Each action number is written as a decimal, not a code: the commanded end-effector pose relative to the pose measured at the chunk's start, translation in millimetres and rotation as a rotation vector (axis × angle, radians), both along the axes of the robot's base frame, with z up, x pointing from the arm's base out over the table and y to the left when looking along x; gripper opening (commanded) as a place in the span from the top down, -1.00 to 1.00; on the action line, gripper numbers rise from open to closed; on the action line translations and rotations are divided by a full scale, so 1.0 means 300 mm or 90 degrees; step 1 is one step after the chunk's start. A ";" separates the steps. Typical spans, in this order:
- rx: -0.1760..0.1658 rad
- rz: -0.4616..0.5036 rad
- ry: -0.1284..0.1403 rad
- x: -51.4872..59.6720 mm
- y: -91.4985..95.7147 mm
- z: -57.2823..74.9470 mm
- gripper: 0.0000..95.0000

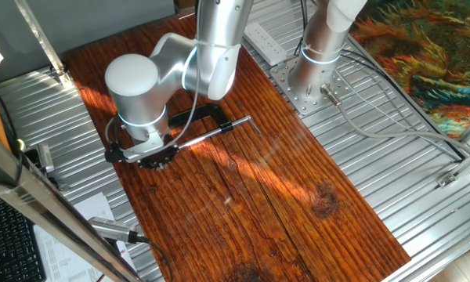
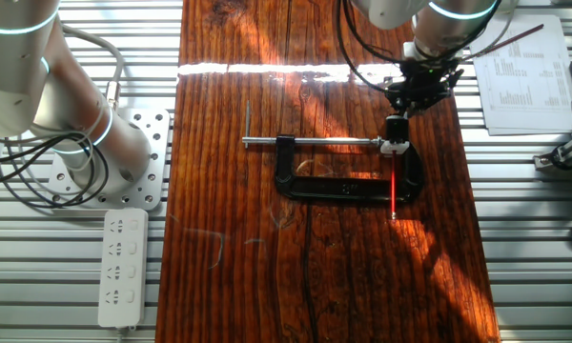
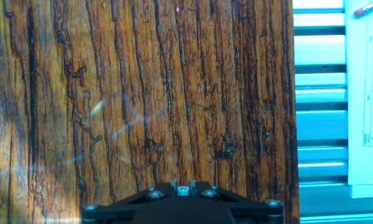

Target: Sharpen the pencil with a pencil sharpener

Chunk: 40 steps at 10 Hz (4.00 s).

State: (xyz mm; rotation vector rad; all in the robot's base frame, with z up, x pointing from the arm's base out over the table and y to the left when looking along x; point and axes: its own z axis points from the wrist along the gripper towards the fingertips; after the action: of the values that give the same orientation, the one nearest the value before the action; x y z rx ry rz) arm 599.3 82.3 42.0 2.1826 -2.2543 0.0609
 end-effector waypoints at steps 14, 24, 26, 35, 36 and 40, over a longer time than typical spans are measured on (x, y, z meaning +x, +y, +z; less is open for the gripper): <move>0.004 0.010 0.000 -0.001 -0.005 0.018 1.00; -0.002 0.013 -0.004 -0.002 -0.009 0.014 1.00; 0.018 0.005 -0.007 -0.001 -0.014 0.004 1.00; 0.026 0.004 -0.010 0.001 -0.017 -0.012 1.00; 0.026 0.004 -0.010 0.001 -0.017 -0.015 1.00; 0.029 0.003 -0.011 0.005 -0.028 -0.037 0.60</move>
State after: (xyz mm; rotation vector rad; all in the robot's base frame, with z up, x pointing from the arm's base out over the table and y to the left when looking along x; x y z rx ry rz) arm 601.9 74.7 30.3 2.2200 -2.2868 0.0266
